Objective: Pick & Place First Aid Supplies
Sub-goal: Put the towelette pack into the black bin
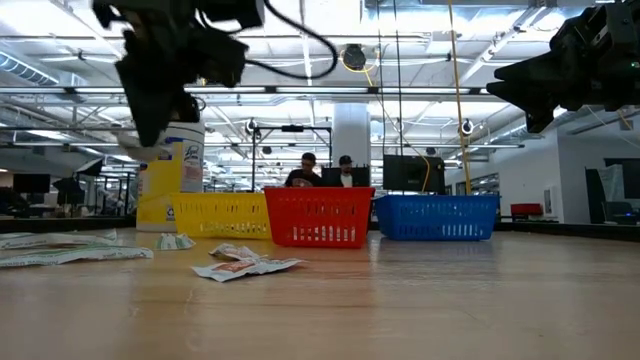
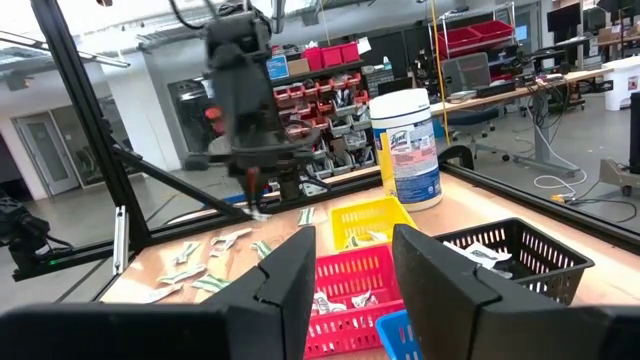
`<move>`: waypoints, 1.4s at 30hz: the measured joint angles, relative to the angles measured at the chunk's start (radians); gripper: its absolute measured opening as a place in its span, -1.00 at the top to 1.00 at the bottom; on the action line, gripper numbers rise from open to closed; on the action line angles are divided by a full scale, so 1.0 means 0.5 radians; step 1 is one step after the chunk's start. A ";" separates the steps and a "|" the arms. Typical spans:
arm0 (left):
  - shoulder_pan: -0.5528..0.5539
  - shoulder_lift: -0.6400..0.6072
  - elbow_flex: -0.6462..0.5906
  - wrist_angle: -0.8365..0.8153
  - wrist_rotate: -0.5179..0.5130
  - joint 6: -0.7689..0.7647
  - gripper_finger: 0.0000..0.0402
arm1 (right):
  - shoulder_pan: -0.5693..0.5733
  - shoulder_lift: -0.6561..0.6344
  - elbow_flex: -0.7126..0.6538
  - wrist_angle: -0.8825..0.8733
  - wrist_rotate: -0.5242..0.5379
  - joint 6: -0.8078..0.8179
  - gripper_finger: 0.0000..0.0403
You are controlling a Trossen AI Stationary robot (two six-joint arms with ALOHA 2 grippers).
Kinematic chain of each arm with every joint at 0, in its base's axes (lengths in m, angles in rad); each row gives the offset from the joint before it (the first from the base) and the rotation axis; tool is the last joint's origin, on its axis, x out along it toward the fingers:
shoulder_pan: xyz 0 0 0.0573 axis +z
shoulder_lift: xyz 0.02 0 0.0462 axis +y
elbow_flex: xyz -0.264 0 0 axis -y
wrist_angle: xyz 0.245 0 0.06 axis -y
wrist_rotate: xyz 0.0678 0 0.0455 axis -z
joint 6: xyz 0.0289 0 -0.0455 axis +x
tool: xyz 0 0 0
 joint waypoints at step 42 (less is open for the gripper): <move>0.951 1.202 1.676 -0.582 -0.154 0.479 1.00 | 0.000 0.000 0.000 0.001 0.000 0.000 0.35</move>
